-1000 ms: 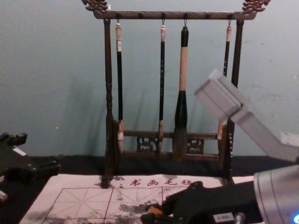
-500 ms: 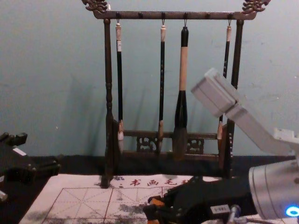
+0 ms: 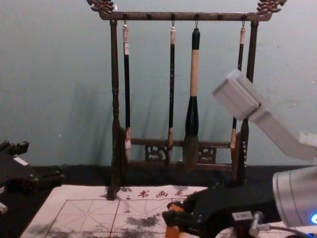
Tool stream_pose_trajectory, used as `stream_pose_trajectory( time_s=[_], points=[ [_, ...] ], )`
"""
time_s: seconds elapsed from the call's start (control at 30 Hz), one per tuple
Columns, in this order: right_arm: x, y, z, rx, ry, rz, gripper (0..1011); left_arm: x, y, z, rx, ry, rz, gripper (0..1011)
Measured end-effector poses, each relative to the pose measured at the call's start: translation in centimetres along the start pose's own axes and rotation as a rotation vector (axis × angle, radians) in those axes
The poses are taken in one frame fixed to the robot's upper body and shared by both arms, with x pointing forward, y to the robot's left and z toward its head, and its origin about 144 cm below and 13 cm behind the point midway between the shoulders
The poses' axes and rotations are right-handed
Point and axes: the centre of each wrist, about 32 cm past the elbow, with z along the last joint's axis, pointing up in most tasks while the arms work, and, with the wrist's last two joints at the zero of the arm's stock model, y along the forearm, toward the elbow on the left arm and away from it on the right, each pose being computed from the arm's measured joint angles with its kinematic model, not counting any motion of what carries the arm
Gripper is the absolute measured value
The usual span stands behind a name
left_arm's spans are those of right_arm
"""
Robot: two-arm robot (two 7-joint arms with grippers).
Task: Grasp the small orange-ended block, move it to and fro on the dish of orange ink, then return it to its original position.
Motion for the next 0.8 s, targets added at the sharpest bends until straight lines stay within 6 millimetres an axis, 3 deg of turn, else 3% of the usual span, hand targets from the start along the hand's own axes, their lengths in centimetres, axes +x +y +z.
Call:
stream_pose_trajectory(
  time_s=[0.8],
  points=[
    [0.3, -1.9, -0.9, -0.005, -0.019, -0.004, 133, 0.0, 0.0, 0.0, 0.000, 0.000, 0.000, 1001]
  ],
)
